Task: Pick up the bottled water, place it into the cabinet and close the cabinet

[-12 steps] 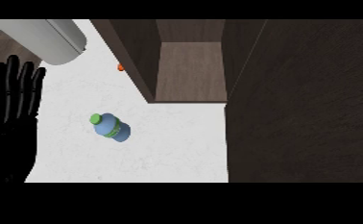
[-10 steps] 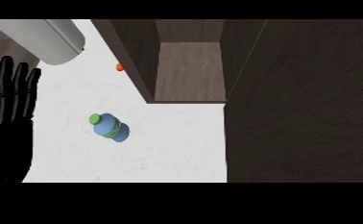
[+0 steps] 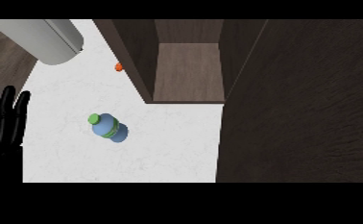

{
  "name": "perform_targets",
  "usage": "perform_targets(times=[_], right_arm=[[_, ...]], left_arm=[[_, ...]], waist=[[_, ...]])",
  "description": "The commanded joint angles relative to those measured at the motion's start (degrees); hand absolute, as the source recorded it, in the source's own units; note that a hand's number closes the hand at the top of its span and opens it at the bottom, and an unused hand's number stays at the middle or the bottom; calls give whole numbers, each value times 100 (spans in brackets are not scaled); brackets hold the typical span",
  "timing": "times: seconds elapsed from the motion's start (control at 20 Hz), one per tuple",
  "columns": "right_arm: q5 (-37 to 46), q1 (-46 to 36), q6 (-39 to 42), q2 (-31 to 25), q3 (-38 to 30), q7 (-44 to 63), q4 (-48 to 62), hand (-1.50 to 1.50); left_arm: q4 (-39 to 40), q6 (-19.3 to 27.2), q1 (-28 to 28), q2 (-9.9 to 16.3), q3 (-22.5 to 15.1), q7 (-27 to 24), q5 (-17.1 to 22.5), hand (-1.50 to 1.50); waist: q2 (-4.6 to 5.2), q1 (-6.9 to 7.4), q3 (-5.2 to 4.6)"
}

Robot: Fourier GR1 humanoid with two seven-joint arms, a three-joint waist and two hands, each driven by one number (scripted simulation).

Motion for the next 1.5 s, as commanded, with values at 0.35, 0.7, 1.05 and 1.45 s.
perform_targets(times=[0.35,0.7,1.05,1.45], right_arm=[[452,34,-344,273,1011,1418,-1339,-150],[604,-64,-389,332,1166,1465,-1243,-150],[740,225,-582,271,1395,1709,-1643,-150],[769,120,-600,185,1572,1617,-1596,-150]], left_arm=[[-1066,305,982,-99,-616,650,-108,-150],[-1208,329,1054,-72,-521,1022,-91,-150],[-677,477,1204,-94,-1274,774,-964,-150],[607,312,850,-96,-486,85,-426,-150]], waist=[[11,10,-10],[13,5,-8],[9,-14,-8],[13,-21,-8]])
